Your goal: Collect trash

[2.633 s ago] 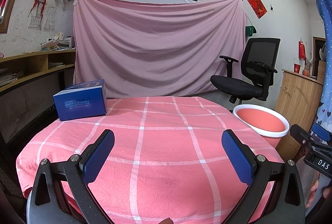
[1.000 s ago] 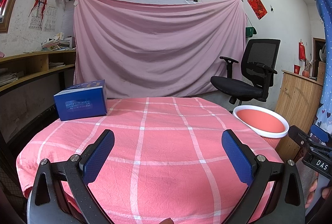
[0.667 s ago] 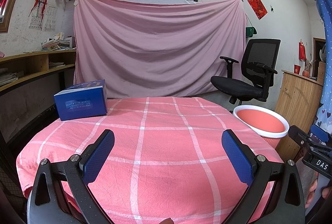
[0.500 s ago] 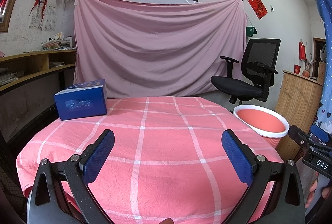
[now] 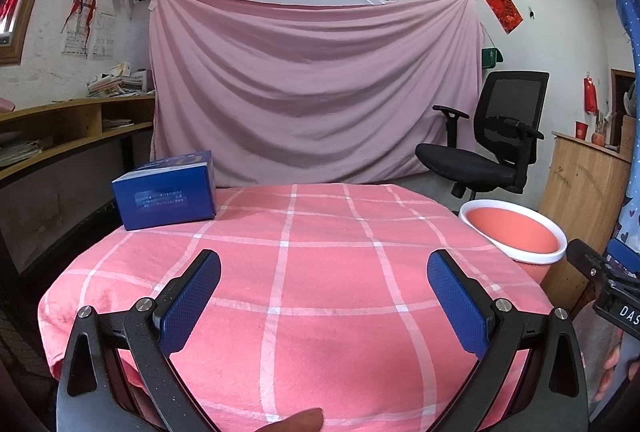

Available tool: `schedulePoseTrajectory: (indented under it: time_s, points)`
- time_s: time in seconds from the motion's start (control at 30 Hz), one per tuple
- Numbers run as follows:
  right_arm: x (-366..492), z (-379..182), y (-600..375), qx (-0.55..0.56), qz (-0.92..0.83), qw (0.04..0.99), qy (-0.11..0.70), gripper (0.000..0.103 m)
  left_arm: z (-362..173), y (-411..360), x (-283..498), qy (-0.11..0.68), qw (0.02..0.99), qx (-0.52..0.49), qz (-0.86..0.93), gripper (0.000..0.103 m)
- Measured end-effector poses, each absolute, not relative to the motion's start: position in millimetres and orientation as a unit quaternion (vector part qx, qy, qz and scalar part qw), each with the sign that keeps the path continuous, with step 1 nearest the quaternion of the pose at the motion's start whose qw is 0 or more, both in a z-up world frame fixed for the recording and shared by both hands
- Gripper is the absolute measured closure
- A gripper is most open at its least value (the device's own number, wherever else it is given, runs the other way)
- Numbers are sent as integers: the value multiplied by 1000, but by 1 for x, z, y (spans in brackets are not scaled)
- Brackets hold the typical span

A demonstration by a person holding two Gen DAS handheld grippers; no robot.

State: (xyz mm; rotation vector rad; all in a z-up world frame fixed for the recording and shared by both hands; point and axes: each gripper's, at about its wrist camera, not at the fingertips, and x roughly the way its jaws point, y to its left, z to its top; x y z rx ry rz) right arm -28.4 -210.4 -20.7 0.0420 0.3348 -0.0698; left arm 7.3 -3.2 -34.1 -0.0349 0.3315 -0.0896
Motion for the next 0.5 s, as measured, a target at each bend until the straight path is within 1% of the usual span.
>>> schedulePoseTrajectory:
  time_s: [0.5]
  points:
    - [-29,-24,-204,22,-34,985,171,0,-38,-2,10,169,985,-14,-41,2]
